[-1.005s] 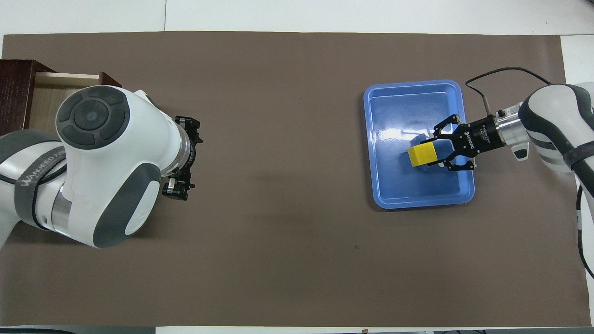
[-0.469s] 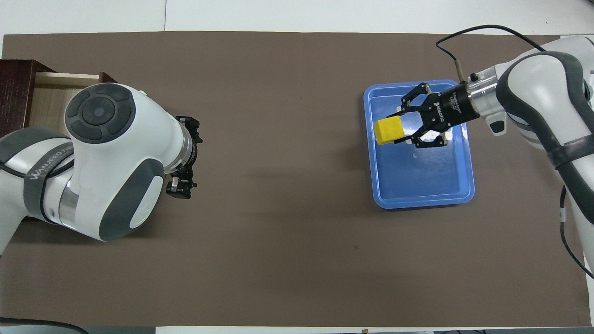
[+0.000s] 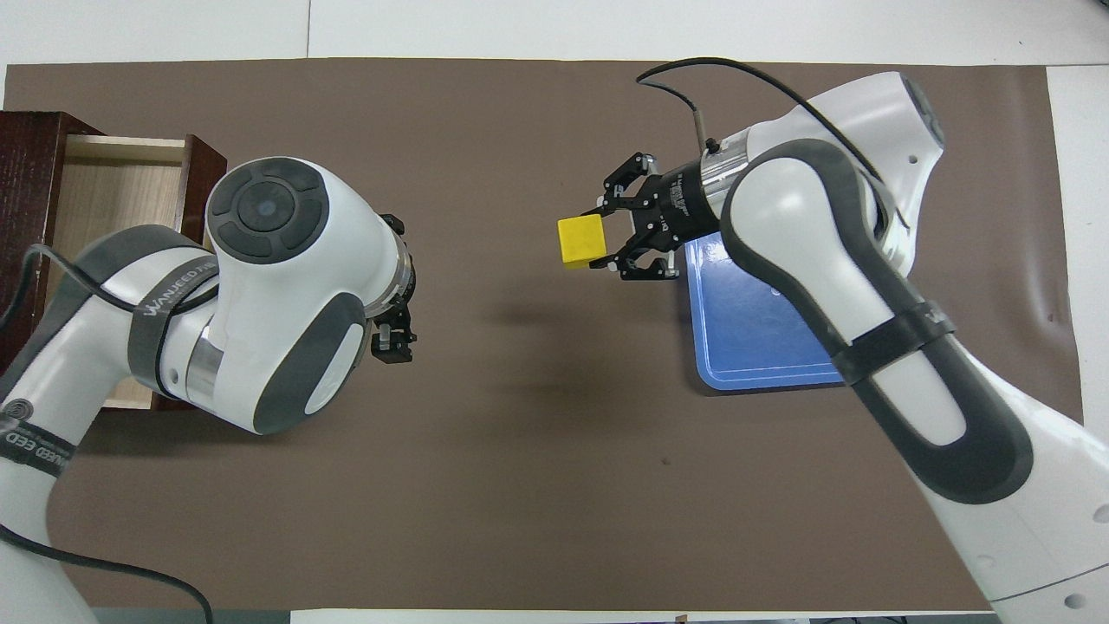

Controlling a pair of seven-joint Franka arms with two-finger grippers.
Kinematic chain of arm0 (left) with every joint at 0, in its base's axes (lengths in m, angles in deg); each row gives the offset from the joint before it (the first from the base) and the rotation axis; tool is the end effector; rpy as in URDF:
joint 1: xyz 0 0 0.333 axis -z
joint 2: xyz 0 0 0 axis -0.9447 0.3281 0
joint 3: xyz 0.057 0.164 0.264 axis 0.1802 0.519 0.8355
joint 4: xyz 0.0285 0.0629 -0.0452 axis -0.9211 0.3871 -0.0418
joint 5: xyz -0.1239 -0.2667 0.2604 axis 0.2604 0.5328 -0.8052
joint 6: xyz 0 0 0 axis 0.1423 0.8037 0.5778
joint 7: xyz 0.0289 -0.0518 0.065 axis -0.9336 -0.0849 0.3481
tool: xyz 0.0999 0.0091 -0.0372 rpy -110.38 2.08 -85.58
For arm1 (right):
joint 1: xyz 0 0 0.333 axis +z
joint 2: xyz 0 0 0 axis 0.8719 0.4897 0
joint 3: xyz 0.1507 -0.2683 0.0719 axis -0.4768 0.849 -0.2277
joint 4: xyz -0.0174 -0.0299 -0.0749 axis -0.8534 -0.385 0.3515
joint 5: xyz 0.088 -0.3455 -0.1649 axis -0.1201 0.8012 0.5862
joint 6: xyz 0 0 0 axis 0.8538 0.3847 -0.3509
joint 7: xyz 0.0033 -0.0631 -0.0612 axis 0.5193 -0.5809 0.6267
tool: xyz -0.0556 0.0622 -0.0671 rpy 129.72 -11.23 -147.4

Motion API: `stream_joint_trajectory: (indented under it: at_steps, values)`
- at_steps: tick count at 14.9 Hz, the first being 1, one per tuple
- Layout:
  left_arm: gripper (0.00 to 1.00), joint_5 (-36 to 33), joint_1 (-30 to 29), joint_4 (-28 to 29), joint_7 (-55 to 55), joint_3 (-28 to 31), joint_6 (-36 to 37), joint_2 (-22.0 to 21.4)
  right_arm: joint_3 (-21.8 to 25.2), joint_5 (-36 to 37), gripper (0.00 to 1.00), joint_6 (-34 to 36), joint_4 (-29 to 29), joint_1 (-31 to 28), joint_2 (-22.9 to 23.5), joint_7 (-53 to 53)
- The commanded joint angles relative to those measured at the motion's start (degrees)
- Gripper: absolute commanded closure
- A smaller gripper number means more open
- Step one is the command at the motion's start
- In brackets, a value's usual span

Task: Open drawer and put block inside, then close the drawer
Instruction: 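Lift the yellow block with the right gripper toward the left gripper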

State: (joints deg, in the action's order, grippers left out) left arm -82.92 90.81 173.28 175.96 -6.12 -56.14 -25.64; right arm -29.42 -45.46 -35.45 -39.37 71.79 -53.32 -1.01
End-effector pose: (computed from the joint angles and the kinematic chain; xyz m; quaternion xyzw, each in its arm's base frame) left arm 0.5201 -0.2983 0.4662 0.7024 0.7117 0.0035 0.0010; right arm 0.6321 0.2523 0.4114 -0.7051 0.6023 0.2807 0.2477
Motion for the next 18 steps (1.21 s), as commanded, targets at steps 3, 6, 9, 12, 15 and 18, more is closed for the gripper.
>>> stream_joint_trajectory:
  at_steps: [3, 6, 9, 12, 15, 18]
  values:
    - [0.0, 0.13, 6.74, -9.5, 8.2, 0.9, 0.31, 8.47, 0.18, -3.01, 1.0, -4.62, 0.36, 4.18, 0.03, -2.75]
    - [0.0, 0.39, 7.11, -9.76, 11.62, 0.81, -3.55, 9.18, 0.18, -3.36, 1.0, -5.33, 0.45, 5.23, 0.03, -2.92]
    - [0.0, 0.39, 7.29, -9.85, 12.07, 0.72, -5.93, 9.8, 0.18, -3.27, 1.0, -5.33, 0.36, 5.94, 0.03, -2.84]
    - [0.0, 0.31, 7.29, -9.85, 12.78, 0.72, -8.03, 9.89, 0.18, -3.27, 1.0, -5.24, 0.45, 5.85, 0.03, -2.84]
    - [0.0, 0.04, 7.37, -9.85, 12.78, 0.72, -8.4, 10.06, 0.18, -3.27, 1.0, -5.16, 0.45, 5.85, 0.03, -2.75]
    - [0.6, 0.13, 7.29, -9.85, 12.69, 0.72, -8.22, 9.98, 0.18, -3.27, 1.0, -5.16, 0.45, 5.67, 0.12, -2.75]
